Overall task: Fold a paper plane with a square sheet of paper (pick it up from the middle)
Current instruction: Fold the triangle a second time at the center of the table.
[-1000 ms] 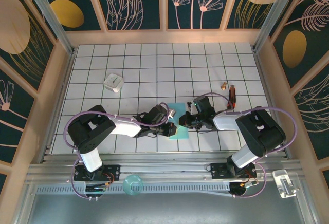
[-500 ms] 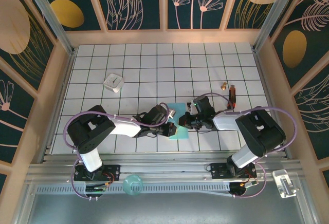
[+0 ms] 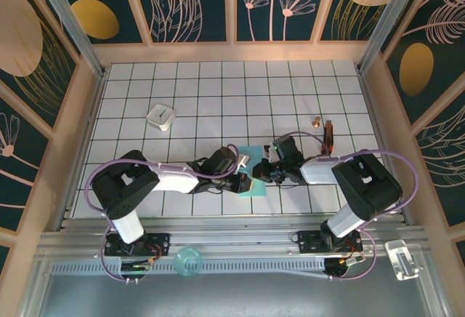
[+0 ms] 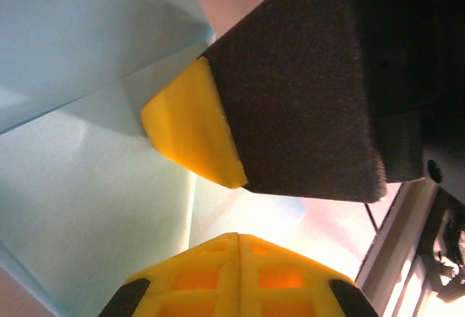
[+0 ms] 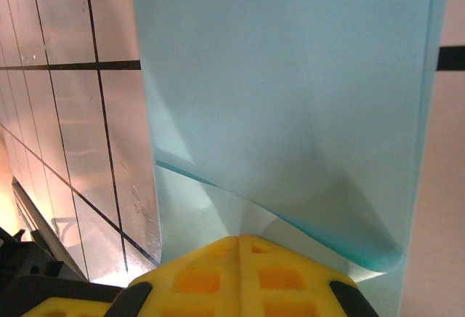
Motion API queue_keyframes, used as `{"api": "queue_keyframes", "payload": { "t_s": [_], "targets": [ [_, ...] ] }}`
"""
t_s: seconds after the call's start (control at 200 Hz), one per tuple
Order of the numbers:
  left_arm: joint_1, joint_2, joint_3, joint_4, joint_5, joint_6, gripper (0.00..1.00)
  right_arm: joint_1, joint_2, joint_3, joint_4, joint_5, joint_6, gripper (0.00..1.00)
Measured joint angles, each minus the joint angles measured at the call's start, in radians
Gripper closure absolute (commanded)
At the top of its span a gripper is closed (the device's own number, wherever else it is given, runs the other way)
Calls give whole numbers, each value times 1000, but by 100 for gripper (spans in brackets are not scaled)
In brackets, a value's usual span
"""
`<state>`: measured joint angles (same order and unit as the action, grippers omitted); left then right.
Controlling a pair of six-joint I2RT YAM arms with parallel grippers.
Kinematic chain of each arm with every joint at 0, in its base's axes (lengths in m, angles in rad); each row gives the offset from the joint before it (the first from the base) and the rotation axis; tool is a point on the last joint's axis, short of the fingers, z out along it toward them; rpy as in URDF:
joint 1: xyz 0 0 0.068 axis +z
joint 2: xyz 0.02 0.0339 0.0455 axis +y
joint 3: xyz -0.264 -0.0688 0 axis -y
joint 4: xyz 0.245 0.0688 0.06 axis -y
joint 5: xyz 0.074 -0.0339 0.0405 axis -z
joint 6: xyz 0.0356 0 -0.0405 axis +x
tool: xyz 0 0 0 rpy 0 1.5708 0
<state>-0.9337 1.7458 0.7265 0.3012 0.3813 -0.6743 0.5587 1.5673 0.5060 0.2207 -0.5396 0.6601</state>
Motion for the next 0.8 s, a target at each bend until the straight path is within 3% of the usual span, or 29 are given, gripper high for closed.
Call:
{"api": "queue_keyframes", "payload": {
  "t_s": [0.801],
  "targets": [
    [0, -31, -53, -63, 26, 100, 100, 0, 15, 11, -2, -2, -2, 100]
  ]
}}
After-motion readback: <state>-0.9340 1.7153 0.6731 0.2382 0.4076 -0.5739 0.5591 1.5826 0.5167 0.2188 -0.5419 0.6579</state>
